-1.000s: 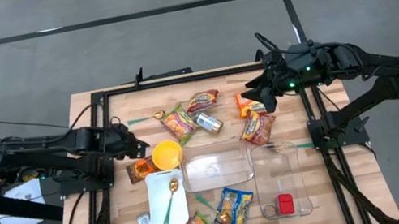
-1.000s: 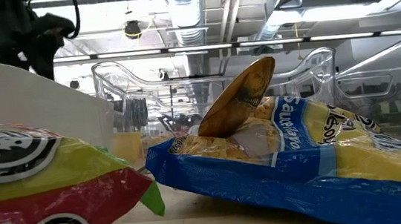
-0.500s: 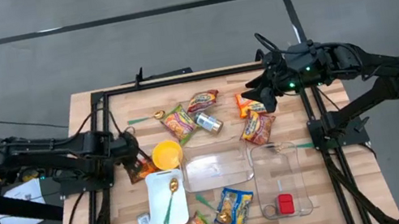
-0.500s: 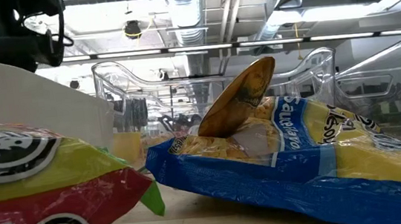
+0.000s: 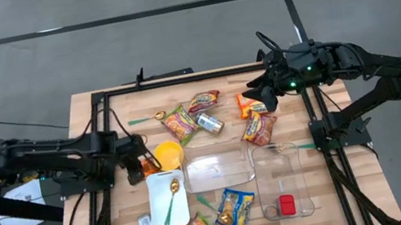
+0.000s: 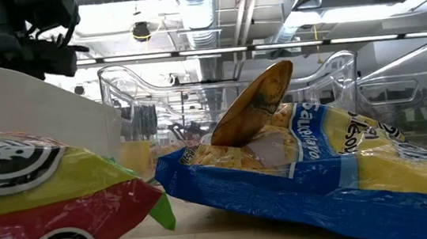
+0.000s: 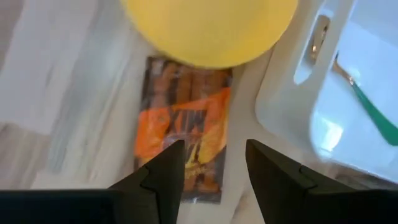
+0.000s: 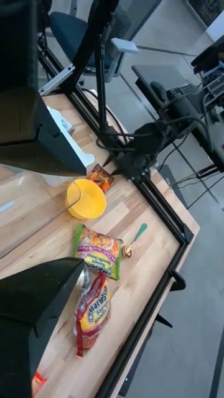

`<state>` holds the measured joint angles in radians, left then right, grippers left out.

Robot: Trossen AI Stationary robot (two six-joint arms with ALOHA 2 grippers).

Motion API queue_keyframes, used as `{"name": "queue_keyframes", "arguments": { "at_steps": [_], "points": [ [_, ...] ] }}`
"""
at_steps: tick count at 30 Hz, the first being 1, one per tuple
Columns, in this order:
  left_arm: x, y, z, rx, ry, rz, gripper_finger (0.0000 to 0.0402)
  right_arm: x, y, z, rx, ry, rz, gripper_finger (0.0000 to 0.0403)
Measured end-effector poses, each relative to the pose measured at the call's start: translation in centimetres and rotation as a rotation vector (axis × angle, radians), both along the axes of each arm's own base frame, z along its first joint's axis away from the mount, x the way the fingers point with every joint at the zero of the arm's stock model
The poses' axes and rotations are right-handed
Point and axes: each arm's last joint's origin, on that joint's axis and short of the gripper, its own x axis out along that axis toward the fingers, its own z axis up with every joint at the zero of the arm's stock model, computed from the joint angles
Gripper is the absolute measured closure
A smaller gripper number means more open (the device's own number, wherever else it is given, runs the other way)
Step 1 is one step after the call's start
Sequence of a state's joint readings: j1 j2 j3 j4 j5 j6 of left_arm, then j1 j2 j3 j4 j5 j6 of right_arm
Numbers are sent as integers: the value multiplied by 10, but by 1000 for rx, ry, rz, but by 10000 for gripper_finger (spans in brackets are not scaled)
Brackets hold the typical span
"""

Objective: Pick & Place Food Item
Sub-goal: Put the orange seasoning pack into the right transparent bin

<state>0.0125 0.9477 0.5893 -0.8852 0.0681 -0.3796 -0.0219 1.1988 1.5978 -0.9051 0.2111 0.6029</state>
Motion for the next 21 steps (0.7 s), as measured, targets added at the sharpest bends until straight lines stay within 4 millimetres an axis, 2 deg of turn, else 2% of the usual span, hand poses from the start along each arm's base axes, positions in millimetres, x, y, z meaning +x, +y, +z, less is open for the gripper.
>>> {"name": "queue_keyframes", "arguments": {
  "at_steps": [11,21],
  "points": [
    [14,1,-36,76,116,88,241,0,0,0,0,2,0,184],
    [31,1,-50,112,118,14,244,-1,0,-3,1,31,0,184]
  ]
}}
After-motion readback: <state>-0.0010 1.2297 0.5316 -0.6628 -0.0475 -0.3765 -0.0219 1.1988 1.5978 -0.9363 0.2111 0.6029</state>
